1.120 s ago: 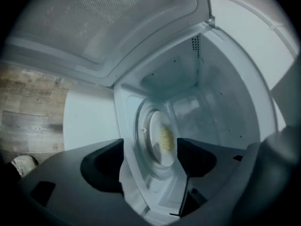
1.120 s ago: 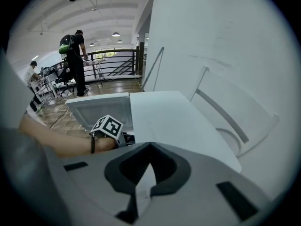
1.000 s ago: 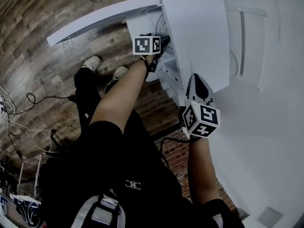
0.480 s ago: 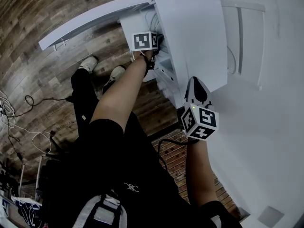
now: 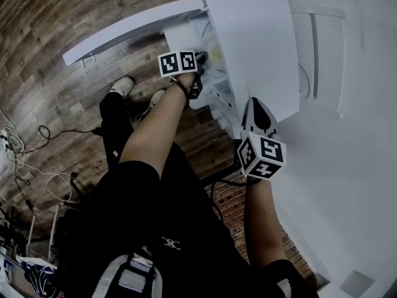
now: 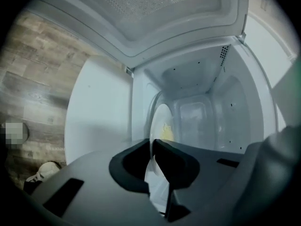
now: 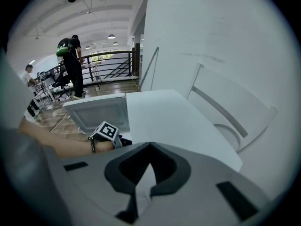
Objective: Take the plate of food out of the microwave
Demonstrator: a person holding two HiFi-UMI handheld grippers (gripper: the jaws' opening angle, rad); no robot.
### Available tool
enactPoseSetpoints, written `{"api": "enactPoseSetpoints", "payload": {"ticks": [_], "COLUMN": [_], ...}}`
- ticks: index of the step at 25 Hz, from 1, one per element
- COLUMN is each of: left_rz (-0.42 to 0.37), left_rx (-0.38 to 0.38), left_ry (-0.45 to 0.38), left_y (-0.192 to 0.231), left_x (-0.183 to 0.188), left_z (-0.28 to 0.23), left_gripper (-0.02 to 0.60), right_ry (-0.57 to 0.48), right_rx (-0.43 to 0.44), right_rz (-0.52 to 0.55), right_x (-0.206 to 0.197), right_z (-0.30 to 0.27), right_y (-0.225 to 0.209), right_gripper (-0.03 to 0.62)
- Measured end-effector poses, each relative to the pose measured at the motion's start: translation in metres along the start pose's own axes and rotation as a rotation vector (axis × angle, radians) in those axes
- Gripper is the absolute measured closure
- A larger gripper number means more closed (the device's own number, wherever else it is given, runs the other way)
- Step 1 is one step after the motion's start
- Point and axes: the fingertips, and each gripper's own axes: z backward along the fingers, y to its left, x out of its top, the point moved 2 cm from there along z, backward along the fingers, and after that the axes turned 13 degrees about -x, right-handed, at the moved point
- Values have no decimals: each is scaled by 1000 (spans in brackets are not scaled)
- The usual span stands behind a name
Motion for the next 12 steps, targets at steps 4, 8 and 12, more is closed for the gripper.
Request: {"api": "enactPoseSetpoints", "payload": {"ticks": [4,8,12], "left_rz": [30,80,105], "left_rx": [-52,-171,-214], "left_ry": [-12,-47,-118], "left_y": [0,-2,3], "left_x": [2,0,6], "left_z": [5,18,43], "left_gripper": [552,566,566], "right_ry": [-3,3,8], "right_rx": [3,-2,0], "right_rz": [1,-2,-21], "right_x": [1,1,0], "right_z": [1,3,2], "right_y": [5,3,5], "right_gripper": [580,581,580]}}
